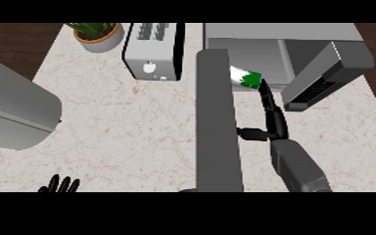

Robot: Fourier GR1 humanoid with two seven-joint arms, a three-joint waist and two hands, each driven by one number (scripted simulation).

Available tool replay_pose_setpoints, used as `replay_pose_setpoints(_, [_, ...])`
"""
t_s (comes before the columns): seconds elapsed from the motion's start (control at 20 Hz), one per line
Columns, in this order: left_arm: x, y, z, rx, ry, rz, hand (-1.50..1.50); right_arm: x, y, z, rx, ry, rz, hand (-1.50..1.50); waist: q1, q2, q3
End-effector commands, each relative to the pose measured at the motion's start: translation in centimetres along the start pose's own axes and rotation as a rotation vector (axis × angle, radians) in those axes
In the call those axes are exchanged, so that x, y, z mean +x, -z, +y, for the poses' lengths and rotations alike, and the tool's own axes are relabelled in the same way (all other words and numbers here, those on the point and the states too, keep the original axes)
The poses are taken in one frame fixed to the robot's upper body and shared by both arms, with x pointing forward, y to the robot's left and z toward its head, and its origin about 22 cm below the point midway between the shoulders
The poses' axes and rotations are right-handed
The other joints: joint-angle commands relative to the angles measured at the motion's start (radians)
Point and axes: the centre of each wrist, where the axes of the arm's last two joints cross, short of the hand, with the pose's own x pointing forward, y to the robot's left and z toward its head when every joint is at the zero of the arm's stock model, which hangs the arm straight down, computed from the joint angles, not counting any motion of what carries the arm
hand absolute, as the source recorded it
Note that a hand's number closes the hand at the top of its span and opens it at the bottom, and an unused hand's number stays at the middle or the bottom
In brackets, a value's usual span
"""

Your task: Pick up the milk, place it into the microwave and close the microwave

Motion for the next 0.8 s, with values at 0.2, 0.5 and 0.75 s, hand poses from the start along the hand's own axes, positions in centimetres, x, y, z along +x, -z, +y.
replay_pose_setpoints(0.2, [-1.1, 0.1, -1.2, -0.033, 0.008, 0.046, -1.5, -1.5, -4.4, -3.9, -0.001, 0.03, -0.017, -1.5, -0.023, -0.011, -0.002])
replay_pose_setpoints(0.5, [-3.1, 1.7, -3.5, -0.167, -0.031, 0.101, -1.5, -1.9, -7.8, -8.7, -0.044, 0.02, -0.039, 1.5, -0.04, -0.013, -0.003])
replay_pose_setpoints(0.75, [-3.4, 3.5, -4.8, -0.29, 0.033, 0.141, -1.5, -1.3, -9.8, -12.2, -0.082, -0.003, -0.024, 1.5, -0.039, -0.012, -0.003])
